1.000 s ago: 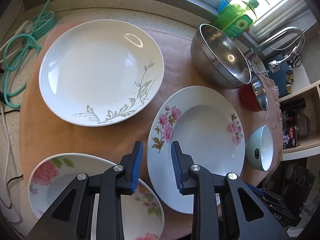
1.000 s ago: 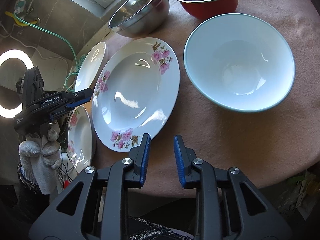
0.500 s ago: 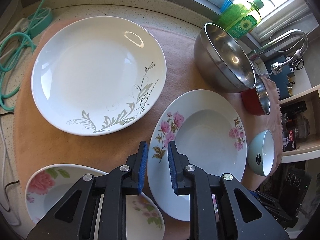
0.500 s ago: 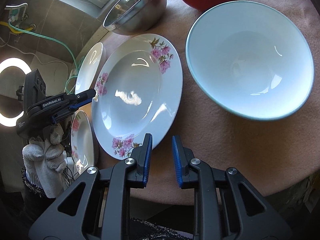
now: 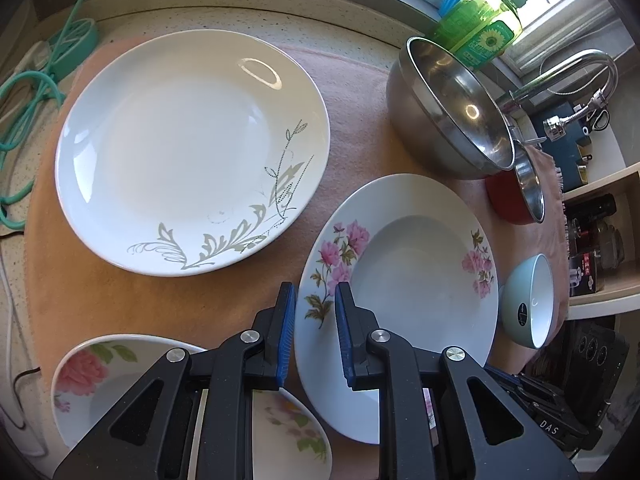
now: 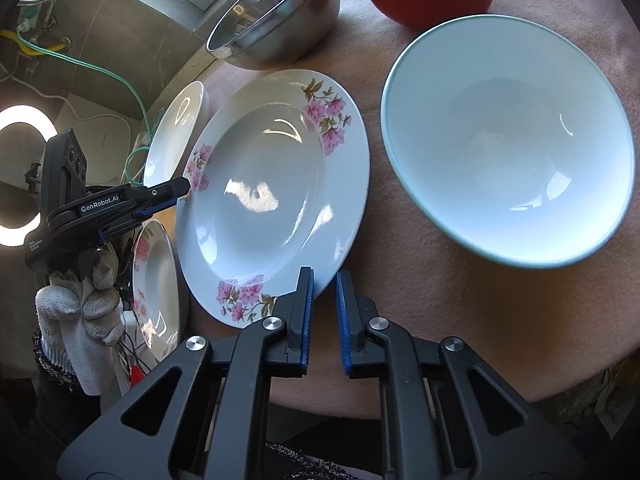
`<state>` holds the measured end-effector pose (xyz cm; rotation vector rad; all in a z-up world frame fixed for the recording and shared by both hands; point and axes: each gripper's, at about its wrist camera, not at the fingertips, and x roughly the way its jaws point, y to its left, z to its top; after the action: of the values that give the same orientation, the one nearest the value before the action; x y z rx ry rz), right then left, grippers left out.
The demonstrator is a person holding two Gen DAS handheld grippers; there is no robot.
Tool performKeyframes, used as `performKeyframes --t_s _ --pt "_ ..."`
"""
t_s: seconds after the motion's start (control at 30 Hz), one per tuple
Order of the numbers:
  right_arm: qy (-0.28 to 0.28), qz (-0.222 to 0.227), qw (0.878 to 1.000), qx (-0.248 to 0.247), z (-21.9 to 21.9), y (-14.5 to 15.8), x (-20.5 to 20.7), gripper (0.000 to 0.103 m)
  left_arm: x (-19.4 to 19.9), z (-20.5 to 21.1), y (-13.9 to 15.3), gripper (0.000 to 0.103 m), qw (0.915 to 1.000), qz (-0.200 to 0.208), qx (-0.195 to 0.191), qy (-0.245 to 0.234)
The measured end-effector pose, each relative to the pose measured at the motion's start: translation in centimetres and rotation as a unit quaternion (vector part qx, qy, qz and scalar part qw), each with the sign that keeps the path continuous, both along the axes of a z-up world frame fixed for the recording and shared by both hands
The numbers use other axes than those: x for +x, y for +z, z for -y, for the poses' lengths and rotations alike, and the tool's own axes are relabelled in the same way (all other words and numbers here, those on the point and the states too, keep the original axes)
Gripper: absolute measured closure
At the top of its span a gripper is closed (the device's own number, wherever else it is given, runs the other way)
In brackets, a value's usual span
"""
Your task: Organize plates and bowls
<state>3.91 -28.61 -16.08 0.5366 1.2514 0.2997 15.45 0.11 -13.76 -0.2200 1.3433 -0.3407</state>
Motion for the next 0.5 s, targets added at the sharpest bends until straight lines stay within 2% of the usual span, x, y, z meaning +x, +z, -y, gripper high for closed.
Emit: performKeyframes --t_s 0.23,0.5 --pt "0.002 -0.001 1.0 -0.001 0.3 -0.1 0.1 0.092 -0.6 0.4 0.1 0.085 0.9999 0.007 0.009 -0.007" --pt "0.006 0.017 0.999 -0.036 0.2 0.5 -0.3 0.092 -1.8 1.0 0.5 0.085 0.9997 0.01 0.015 -0.015"
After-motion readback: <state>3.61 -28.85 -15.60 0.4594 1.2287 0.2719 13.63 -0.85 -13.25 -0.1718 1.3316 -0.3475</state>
